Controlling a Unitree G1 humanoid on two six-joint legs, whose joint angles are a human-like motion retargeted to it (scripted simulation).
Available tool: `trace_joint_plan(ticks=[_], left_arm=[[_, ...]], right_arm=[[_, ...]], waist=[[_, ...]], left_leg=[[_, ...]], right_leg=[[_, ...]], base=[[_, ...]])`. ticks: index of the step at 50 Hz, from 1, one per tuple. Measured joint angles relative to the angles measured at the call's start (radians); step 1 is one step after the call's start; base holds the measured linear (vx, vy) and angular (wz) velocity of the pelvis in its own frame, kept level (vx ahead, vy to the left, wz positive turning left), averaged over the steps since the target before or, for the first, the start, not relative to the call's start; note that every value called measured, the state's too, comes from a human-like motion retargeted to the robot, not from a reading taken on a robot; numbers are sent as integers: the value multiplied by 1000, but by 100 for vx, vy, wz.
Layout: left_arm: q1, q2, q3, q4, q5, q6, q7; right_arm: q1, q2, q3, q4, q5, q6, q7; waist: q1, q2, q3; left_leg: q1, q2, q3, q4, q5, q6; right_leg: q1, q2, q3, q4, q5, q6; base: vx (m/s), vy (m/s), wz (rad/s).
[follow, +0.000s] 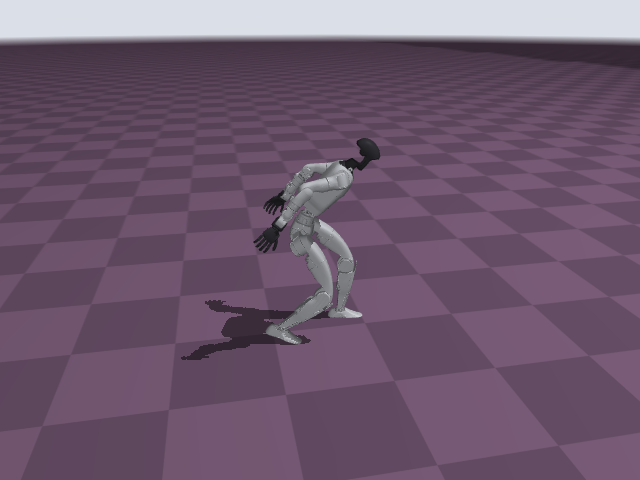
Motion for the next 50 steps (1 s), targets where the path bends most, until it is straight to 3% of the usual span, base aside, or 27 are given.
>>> trace_joint_plan(ticks=[2,5,7,9,11,13,15,16,17,18,20,22,23,25,27,29,32,35,37,38,40,42,43,46,48,50], left_arm=[[-210,-42,12,150,-66,6,80],[-613,-75,117,390,-112,61,71],[-868,-71,187,414,-137,80,44],[-1087,-52,188,293,-240,36,59],[-1271,-4,139,54,-380,-60,75],[-1425,86,83,-252,-477,-188,81],[-1558,225,58,-578,-475,-333,80],[-1625,312,62,-719,-431,-401,59],[-1696,402,68,-851,-385,-461,37],[-1774,497,77,-965,-335,-501,10],[-1955,677,78,-1137,-267,-530,-29],[-2115,788,20,-1230,-238,-526,-25],[-2169,826,-22,-1256,-227,-526,-3],[-2192,883,-79,-1274,-211,-527,62],[-2108,910,-86,-1267,-179,-500,145],[-1909,913,-9,-1277,-140,-464,179],[-1533,879,186,-1327,-124,-413,137],[-1196,814,410,-1390,-135,-388,44],[-1026,738,550,-1376,-110,-380,22],[-933,678,627,-1369,-88,-377,22],[-756,500,752,-1339,-32,-366,55],[-648,256,764,-1251,20,-326,118],[-627,135,731,-1177,34,-296,150],[-641,-113,590,-886,16,-230,203],[-629,-169,493,-730,-17,-218,185],[-565,-158,402,-659,-3,-209,122]], right_arm=[[-141,43,25,146,54,30,-60],[-443,91,5,371,86,68,-105],[-682,98,-16,408,108,60,-149],[-932,106,10,332,191,22,-214],[-1176,126,94,164,291,-26,-244],[-1416,145,221,-45,324,-69,-244],[-1672,169,332,-255,261,-114,-261],[-1801,186,350,-342,204,-140,-268],[-1927,205,357,-424,146,-164,-280],[-2045,227,341,-494,88,-181,-300],[-2246,255,282,-628,-17,-186,-356],[-2348,207,220,-780,-94,-171,-409],[-2364,156,191,-866,-122,-168,-432],[-2326,26,146,-1022,-173,-164,-453],[-2163,-123,110,-1206,-239,-128,-480],[-1914,-241,51,-1345,-351,-82,-447],[-1522,-347,-61,-1463,-449,-48,-329],[-1178,-382,-199,-1499,-437,-72,-226],[-1008,-327,-279,-1457,-400,-99,-186],[-937,-292,-303,-1431,-388,-106,-181],[-837,-205,-304,-1357,-342,-124,-184],[-787,-97,-240,-1257,-293,-138,-177],[-766,-45,-201,-1210,-278,-143,-173],[-691,53,-109,-1141,-267,-168,-177],[-617,63,-81,-1164,-253,-189,-157],[-521,34,-84,-1219,-214,-213,-95]], waist=[[-28,-9,-33],[-44,-8,-84],[-39,11,-124],[-27,46,-160],[5,90,-193],[50,122,-224],[92,149,-238],[85,145,-266],[73,140,-295],[48,132,-326],[-3,107,-377],[-29,74,-411],[-24,69,-418],[13,84,-419],[75,91,-429],[130,94,-453],[179,104,-486],[186,114,-469],[159,78,-400],[142,63,-350],[101,48,-242],[73,40,-152],[64,33,-119],[17,6,-77],[-15,-6,-83],[-23,-4,-100]], left_leg=[[-101,-10,8,144,-25,11],[-153,-6,25,288,-48,4],[-123,22,31,298,-33,2],[-47,58,29,217,32,-3],[90,100,23,6,134,-16],[321,135,53,-380,227,-39],[663,162,148,-909,291,-115],[721,162,199,-965,231,-165],[771,168,243,-1002,186,-212],[802,189,272,-1002,173,-252],[850,167,320,-1002,275,-250],[755,133,282,-750,376,-227],[674,135,234,-564,404,-242],[572,115,153,-319,466,-274],[554,85,152,-247,487,-274],[589,79,195,-259,454,-274],[662,79,257,-319,342,-271],[671,79,275,-343,99,-218],[606,41,302,-265,-124,-132],[542,52,305,-182,-204,-101],[384,125,290,21,-257,-77],[276,212,260,116,-185,-101],[258,238,251,102,-141,-109],[318,215,253,-178,1,-84],[417,163,241,-464,125,-85],[531,137,195,-687,222,-122]], right_leg=[[-22,-9,32,135,-93,-26],[29,-5,84,228,-253,-53],[62,11,94,231,-292,-61],[85,37,86,187,-254,-64],[115,81,80,65,-144,-49],[173,130,106,-150,30,14],[289,186,164,-443,259,139],[332,186,196,-602,386,224],[376,190,208,-765,512,281],[425,203,180,-936,633,284],[494,174,142,-1223,792,285],[522,102,126,-1338,795,285],[538,82,132,-1348,777,285],[587,60,161,-1303,752,285],[627,19,159,-1197,730,285],[657,-47,98,-1073,691,285],[711,-161,-54,-948,671,285],[774,-208,-152,-939,673,285],[787,-273,-154,-897,488,272],[775,-282,-156,-849,336,233],[716,-261,-143,-724,25,142],[634,-201,-103,-626,-136,69],[597,-173,-86,-602,-154,48],[515,-125,-84,-640,-54,68],[509,-99,-104,-740,60,114],[551,-57,-116,-869,164,148]], base=[[-17,-5,59],[-20,-7,17],[-35,-11,-49],[-50,-17,-96],[-64,-24,-145],[-68,-30,-178],[-62,-34,-182],[-59,-47,-122],[-56,-81,-47],[-59,-104,-6],[-72,-94,29],[-89,-46,45],[-90,-22,31],[-87,-5,8],[-81,-3,-20],[-72,-18,-46],[-67,-33,-21],[-83,-42,31],[-101,-35,69],[-110,-46,53],[-111,-54,10],[-98,-53,-59],[-85,-51,-68],[-69,-46,-23],[-46,-40,10],[-32,-36,-27]])
